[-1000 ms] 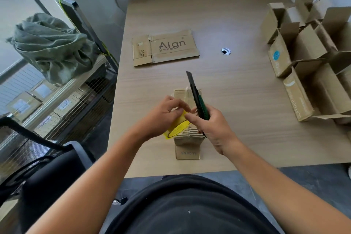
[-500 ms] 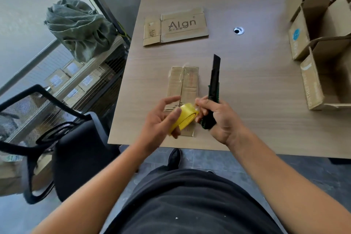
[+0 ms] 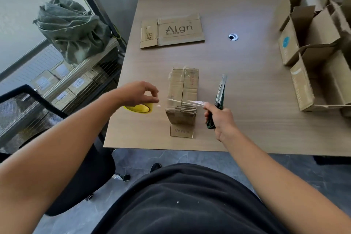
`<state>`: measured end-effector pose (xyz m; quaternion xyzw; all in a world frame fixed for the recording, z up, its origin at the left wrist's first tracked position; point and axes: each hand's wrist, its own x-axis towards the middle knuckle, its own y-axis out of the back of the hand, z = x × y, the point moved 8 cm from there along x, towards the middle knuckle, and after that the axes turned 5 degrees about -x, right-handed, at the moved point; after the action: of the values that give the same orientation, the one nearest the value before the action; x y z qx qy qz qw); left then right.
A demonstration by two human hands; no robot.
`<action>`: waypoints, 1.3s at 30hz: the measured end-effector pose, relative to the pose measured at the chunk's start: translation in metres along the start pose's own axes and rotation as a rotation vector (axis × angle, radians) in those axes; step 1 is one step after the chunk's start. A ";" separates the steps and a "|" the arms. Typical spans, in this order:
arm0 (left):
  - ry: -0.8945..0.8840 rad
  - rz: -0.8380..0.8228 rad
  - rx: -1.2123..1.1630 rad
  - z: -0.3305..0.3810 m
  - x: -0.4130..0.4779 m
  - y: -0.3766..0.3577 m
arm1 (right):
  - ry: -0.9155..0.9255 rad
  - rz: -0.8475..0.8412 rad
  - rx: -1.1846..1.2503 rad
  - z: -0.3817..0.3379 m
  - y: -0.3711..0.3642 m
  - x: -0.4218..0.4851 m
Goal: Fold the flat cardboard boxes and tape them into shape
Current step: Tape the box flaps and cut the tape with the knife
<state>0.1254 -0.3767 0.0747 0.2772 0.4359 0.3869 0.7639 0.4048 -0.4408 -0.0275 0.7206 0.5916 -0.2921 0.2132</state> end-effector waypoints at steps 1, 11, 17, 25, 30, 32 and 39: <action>0.012 0.008 0.010 -0.007 0.008 -0.002 | -0.012 0.019 0.000 0.006 -0.004 0.004; 0.108 -0.024 -0.243 -0.059 0.042 -0.060 | -0.065 0.286 -0.337 0.018 -0.003 0.005; 0.058 0.040 -0.359 -0.069 0.045 -0.065 | 0.507 0.208 -0.851 -0.057 -0.078 -0.057; -0.015 0.049 -0.423 -0.068 0.037 -0.068 | 0.304 0.058 -1.376 -0.001 -0.148 -0.062; -0.058 0.038 -0.331 -0.079 0.034 -0.063 | 0.229 0.040 -1.459 0.006 -0.156 -0.060; -0.052 0.048 -0.235 -0.082 0.036 -0.059 | 0.198 0.053 -1.441 0.004 -0.159 -0.061; -0.113 0.063 0.070 -0.059 0.037 -0.056 | 0.008 0.073 -1.536 0.004 -0.167 -0.065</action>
<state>0.1050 -0.3716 -0.0113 0.3387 0.3967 0.3788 0.7645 0.2322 -0.4557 0.0193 0.3904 0.6050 0.2106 0.6613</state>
